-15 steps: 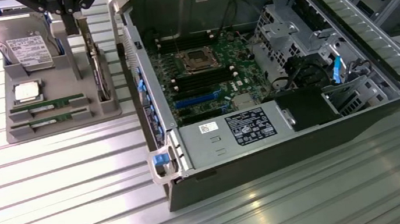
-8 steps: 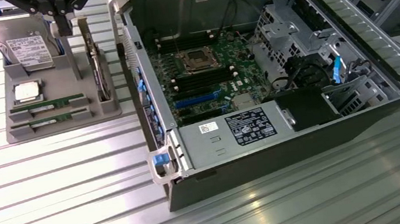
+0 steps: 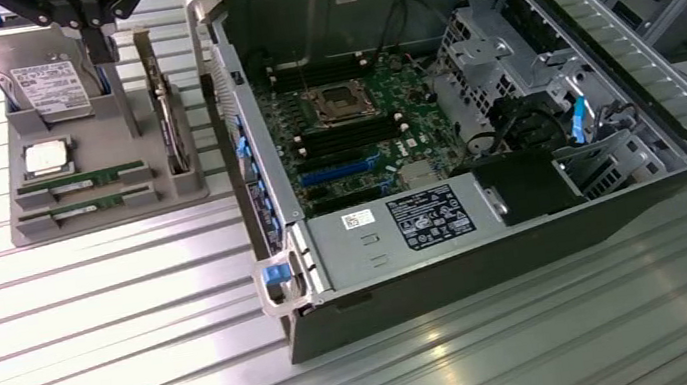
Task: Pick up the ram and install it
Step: 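Reach for the ram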
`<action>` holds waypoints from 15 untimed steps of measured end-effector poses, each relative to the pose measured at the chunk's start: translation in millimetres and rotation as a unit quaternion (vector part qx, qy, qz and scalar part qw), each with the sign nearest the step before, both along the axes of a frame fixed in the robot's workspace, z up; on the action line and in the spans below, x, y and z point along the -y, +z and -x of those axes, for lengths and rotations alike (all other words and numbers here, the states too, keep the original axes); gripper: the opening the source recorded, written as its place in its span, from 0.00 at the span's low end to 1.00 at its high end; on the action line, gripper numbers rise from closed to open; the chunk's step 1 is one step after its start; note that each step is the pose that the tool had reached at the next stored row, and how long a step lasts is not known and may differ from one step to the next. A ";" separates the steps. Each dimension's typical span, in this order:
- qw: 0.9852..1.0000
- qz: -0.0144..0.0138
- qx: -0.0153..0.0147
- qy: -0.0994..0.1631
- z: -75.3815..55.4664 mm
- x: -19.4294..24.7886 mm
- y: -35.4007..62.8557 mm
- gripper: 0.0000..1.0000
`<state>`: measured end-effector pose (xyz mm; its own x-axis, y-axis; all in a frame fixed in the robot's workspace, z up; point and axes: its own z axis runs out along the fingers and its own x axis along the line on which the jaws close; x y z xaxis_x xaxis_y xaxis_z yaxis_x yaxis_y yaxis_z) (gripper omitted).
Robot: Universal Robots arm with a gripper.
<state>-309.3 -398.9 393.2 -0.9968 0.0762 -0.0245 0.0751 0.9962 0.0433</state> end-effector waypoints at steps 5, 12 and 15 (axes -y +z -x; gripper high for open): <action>1.000 0.000 0.000 0.000 2.8 0.0 0.0 0.11; 1.000 0.000 0.000 0.000 7.0 0.0 -0.2 0.11; 1.000 0.000 0.000 0.000 9.2 0.0 -0.2 0.11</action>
